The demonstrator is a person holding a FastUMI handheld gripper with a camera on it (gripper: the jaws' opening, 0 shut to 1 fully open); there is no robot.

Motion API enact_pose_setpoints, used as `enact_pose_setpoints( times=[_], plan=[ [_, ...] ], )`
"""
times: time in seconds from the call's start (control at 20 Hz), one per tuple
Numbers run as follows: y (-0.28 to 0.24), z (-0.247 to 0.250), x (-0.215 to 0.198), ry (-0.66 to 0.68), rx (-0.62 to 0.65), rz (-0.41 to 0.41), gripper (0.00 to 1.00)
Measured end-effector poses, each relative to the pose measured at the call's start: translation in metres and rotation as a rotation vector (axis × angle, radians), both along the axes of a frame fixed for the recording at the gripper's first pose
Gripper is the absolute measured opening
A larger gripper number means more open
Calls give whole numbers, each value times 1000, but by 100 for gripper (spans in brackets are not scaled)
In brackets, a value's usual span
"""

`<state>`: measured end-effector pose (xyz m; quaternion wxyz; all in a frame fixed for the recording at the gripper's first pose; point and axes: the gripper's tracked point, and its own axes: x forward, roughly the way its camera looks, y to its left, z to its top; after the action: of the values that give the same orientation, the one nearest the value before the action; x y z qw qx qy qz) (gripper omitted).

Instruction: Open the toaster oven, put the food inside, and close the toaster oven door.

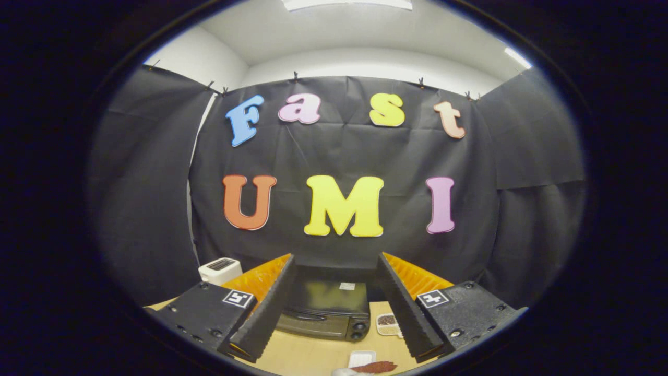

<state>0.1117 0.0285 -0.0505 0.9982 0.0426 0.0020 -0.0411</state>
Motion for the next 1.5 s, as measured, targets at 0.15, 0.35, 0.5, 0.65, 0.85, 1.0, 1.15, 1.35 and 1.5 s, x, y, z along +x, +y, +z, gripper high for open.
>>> enact_pose_setpoints(
  times=[0.15, 0.35, 0.5, 0.65, 0.85, 1.0, 1.15, 1.35, 1.5],
  plan=[
    [22, -38, 41, 40, 14, 18, 99],
    [49, -91, 95, 96, 13, 22, 99],
    [62, -134, 133, 148, -10, 7, 99],
    [70, -175, 157, 217, -18, -9, 99],
    [73, -222, 177, 306, -37, -33, 99],
    [72, -234, 178, 325, -21, -54, 99],
    [73, -236, 177, 349, -49, -58, 100],
    [75, -236, 166, 384, -20, -54, 100],
    [78, -237, 153, 411, 6, -49, 99]
  ],
)
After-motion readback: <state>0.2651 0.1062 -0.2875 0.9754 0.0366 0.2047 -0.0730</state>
